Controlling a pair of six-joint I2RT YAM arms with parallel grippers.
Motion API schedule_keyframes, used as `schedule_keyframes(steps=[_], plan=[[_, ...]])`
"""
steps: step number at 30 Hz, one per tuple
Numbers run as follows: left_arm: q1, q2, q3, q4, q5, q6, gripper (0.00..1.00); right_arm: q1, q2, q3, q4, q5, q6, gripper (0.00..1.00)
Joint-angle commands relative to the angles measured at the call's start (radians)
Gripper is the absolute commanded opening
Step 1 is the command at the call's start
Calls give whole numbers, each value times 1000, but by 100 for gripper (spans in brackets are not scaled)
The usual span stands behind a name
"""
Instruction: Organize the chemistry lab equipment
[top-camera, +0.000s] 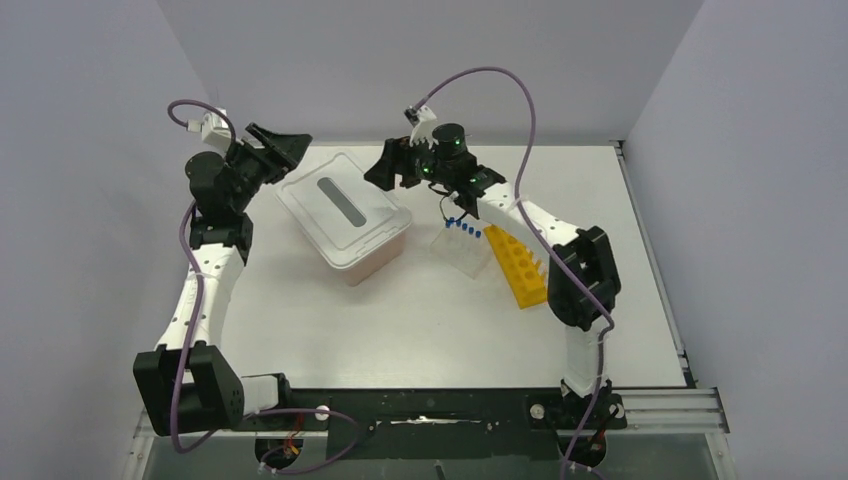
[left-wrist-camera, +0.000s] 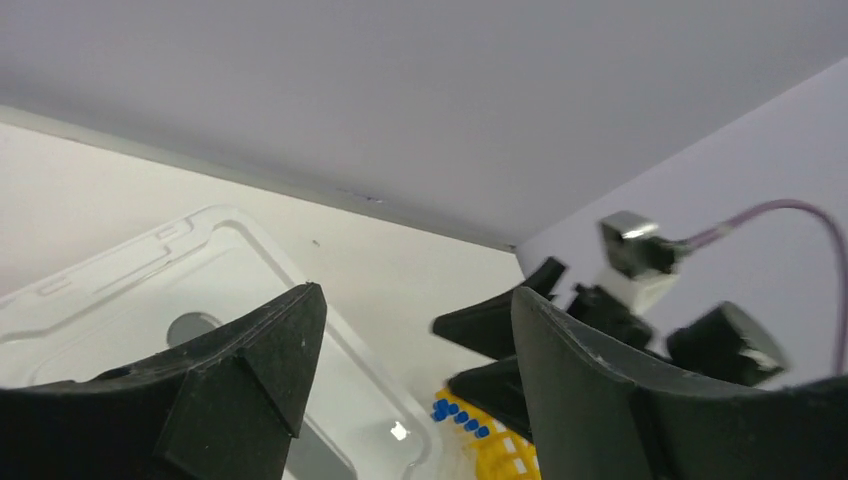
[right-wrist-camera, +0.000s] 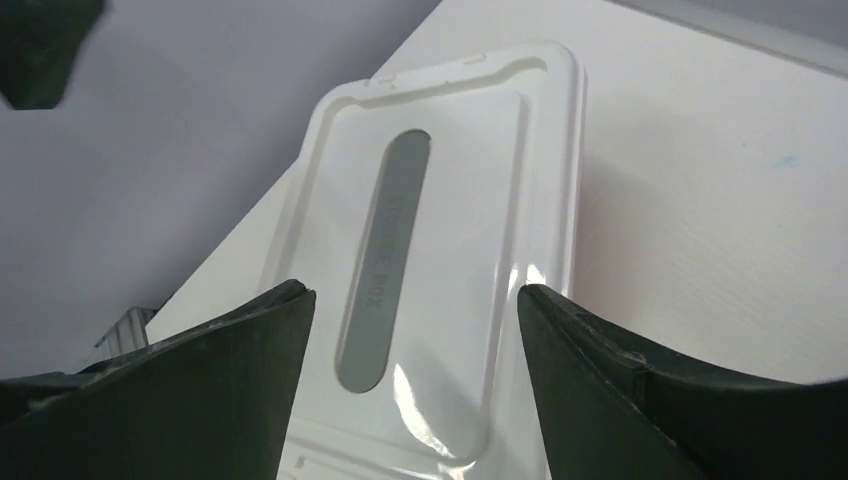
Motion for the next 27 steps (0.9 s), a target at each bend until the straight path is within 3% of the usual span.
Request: schedule_keyframes(steps=[1, 5, 8, 11, 19, 27], plan=[[-3, -75, -16, -83, -34, 94, 71, 40, -269, -76, 34, 108, -179, 83], [-4, -171, -30, -207, -55, 159, 75, 115, -475, -240, -77, 450, -451, 99], [-4, -256, -66, -282, -102, 212, 75, 150, -626, -365, -127, 686, -560, 98], [-17, -283, -86, -334, -129, 246, 75, 130, -752, -474, -169, 838, -556, 98], [-37, -294, -100, -343, -98, 247, 75, 45, -1081, -698, -208, 901, -445, 98], [-45, -302, -109, -341, -88, 243, 75, 16, -1139, -714, -246, 887, -416, 98]])
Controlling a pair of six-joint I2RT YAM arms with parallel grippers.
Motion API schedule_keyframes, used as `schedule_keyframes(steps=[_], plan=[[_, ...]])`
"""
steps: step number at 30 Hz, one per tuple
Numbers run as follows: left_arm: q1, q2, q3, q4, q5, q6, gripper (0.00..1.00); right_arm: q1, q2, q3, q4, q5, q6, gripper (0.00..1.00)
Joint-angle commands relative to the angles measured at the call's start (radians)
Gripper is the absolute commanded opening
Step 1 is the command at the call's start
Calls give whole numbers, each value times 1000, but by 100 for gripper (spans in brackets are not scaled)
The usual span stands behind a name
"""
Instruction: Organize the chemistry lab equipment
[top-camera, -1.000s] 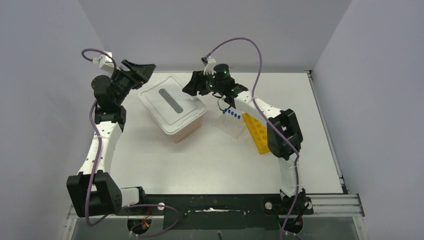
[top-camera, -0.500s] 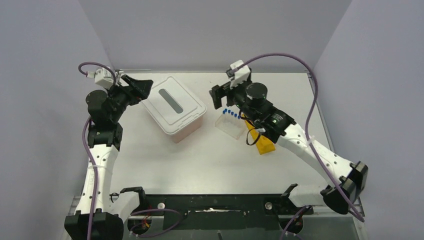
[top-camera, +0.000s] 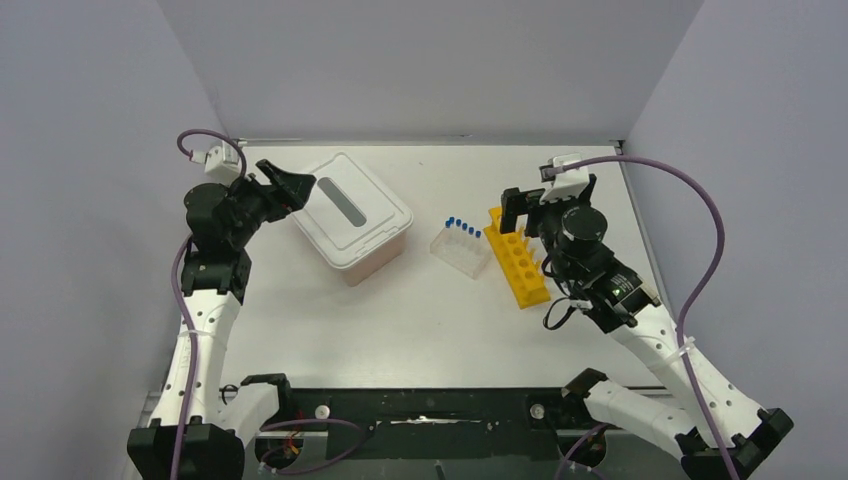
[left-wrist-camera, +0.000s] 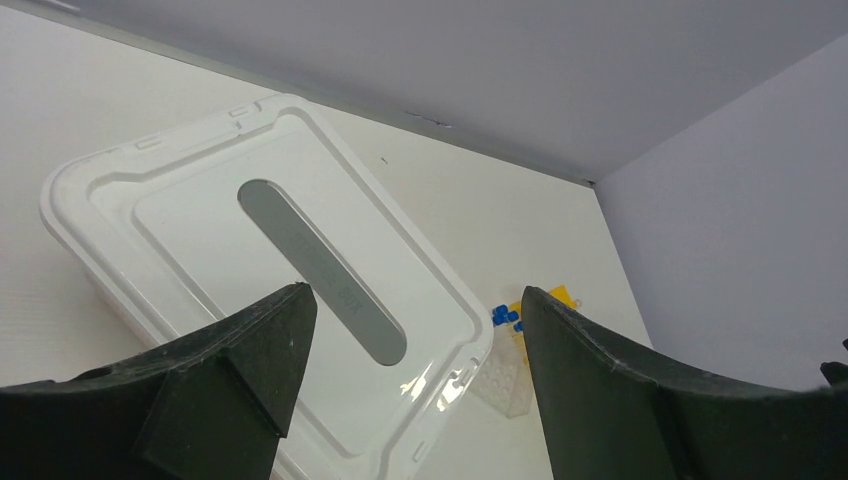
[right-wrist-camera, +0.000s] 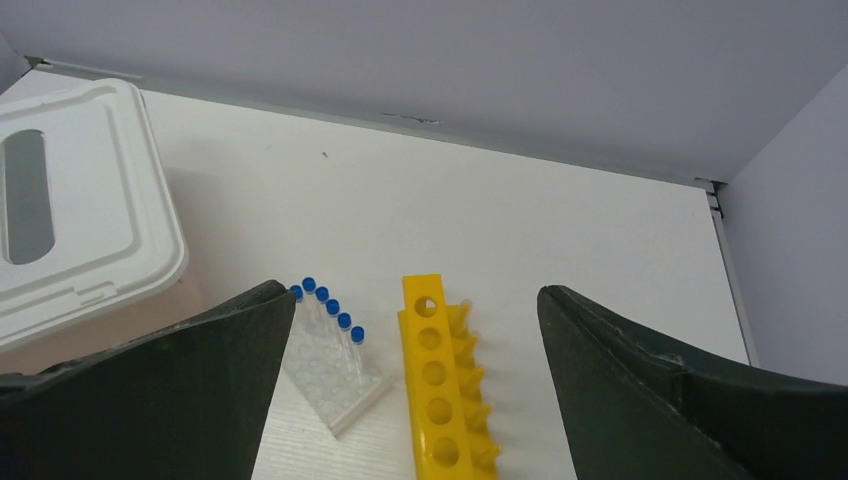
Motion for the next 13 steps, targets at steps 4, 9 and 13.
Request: schedule_keyframes(steps=[4, 9, 13], plan=[[-6, -16, 6, 34, 5, 14, 75, -10, 7, 22, 17, 7, 10, 98], [-6, -25, 9, 33, -15, 10, 75, -24, 59, 93, 4, -43, -12, 98], [-6, -13, 5, 36, 9, -4, 75, -30, 85, 100, 12, -59, -21, 98]])
